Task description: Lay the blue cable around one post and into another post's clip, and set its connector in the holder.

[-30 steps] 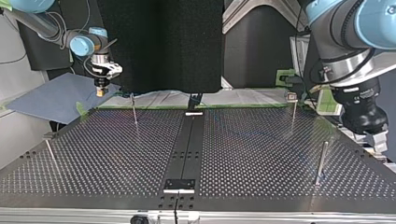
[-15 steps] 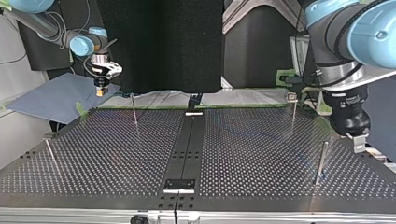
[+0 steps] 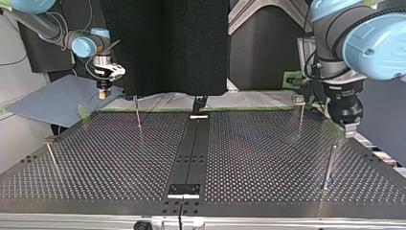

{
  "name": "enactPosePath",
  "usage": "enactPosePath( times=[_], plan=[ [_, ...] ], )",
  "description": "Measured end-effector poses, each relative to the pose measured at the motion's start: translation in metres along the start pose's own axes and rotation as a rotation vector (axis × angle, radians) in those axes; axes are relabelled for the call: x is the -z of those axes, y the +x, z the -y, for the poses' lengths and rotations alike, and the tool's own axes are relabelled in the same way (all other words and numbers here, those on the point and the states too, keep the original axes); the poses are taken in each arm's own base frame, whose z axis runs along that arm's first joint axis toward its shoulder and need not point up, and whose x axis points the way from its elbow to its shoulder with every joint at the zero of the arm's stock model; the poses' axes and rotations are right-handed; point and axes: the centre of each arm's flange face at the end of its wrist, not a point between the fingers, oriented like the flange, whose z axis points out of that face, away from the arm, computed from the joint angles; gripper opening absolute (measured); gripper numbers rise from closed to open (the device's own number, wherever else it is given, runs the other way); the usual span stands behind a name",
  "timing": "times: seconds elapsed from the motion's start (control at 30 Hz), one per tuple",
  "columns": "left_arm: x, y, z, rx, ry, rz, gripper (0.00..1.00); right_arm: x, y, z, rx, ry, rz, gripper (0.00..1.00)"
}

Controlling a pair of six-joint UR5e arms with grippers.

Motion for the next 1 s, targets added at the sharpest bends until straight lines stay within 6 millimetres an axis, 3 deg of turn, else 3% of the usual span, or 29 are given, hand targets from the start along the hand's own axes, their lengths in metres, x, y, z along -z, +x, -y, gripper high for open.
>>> enactPosePath(
  times=[1.0],
  plan=[
    [0.026, 0.017, -0.010, -0.098, 0.021, -0.198, 0.98, 0.000, 0.000, 0.000, -0.001, 0.002, 0.000, 0.00]
  ],
)
